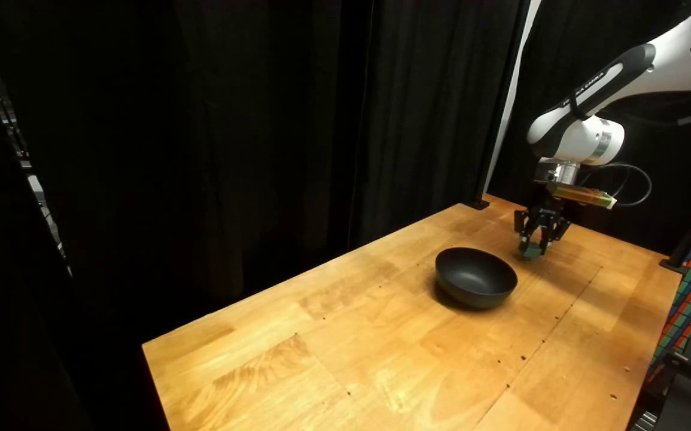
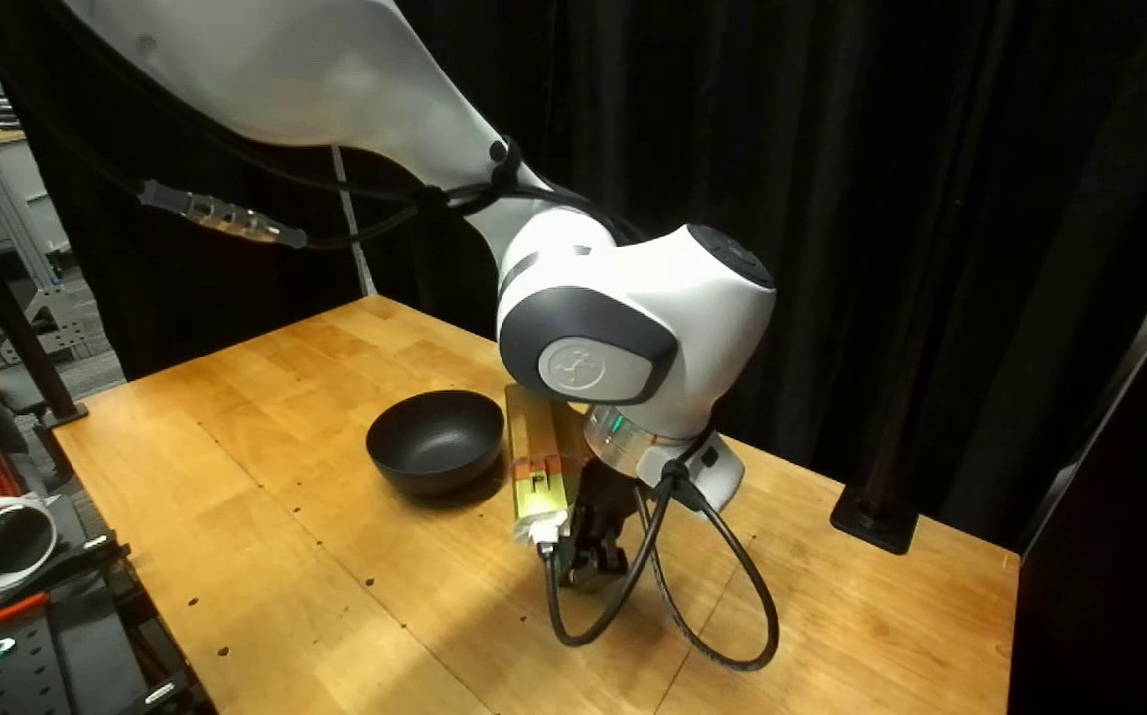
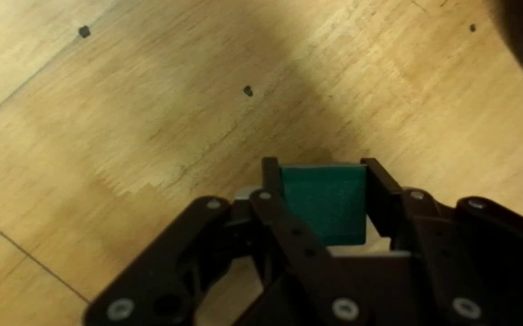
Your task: Put the green block into the black bowl.
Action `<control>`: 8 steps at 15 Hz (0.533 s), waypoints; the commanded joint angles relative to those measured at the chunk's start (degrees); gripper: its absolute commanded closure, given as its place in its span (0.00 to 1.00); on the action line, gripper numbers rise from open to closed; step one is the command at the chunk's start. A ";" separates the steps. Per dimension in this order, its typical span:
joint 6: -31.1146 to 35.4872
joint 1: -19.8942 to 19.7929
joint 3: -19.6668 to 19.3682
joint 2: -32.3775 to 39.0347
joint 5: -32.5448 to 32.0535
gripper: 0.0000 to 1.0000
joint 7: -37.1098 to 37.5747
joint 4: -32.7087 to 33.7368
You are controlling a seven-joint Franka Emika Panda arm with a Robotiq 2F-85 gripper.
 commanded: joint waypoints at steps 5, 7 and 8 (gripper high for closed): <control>-4.62 1.68 5.25 -19.48 12.25 0.78 -10.64 -16.94; -6.70 4.06 5.84 -20.72 13.46 0.48 -11.69 -19.72; -7.16 5.07 6.00 -21.26 14.42 0.27 -11.78 -20.85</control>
